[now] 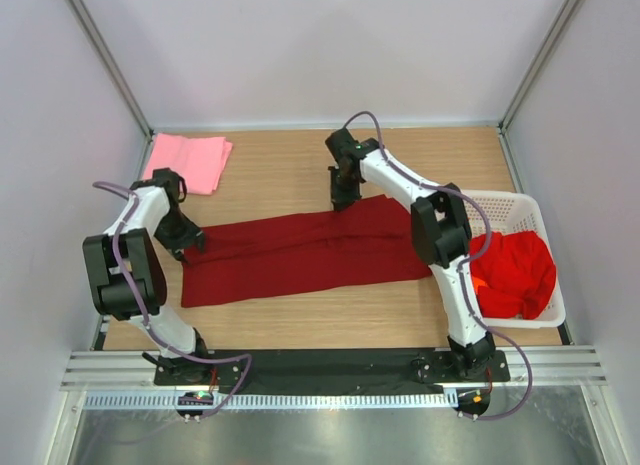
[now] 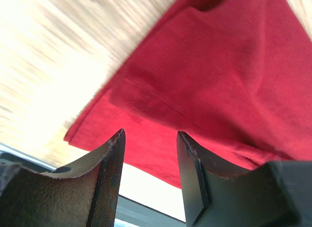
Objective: Fold and stack the t-shirts
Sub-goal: Fold the tshirt
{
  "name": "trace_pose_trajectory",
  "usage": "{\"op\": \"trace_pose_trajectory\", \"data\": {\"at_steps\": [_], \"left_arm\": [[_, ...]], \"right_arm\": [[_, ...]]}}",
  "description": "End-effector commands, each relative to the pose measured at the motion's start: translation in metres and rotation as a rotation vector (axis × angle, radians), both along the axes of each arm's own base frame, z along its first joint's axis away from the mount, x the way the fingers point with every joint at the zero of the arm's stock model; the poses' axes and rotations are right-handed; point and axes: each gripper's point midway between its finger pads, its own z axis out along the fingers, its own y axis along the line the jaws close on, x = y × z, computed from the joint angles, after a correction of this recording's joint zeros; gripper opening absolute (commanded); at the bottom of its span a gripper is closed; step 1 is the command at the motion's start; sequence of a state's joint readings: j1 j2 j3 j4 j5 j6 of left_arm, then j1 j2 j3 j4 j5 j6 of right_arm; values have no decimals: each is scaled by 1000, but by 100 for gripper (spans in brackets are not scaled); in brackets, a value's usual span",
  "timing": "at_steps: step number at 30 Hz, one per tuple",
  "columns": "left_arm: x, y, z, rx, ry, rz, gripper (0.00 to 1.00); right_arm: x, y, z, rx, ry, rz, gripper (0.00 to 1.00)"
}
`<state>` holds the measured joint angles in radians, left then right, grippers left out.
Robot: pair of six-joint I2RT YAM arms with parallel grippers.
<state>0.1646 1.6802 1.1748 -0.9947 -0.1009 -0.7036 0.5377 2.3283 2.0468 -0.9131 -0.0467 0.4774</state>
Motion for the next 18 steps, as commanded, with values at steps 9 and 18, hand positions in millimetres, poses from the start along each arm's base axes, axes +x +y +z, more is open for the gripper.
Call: {"op": "trace_pose_trajectory", "data": {"at_steps": [9,18], "left_arm": [[7,15,2,31,16,19,47],[6,17,-1,33,7,1,47]], "right_arm": [[-114,-11,52,87,65,-16,2],[-189,-17,16,145,246,2,14]]}}
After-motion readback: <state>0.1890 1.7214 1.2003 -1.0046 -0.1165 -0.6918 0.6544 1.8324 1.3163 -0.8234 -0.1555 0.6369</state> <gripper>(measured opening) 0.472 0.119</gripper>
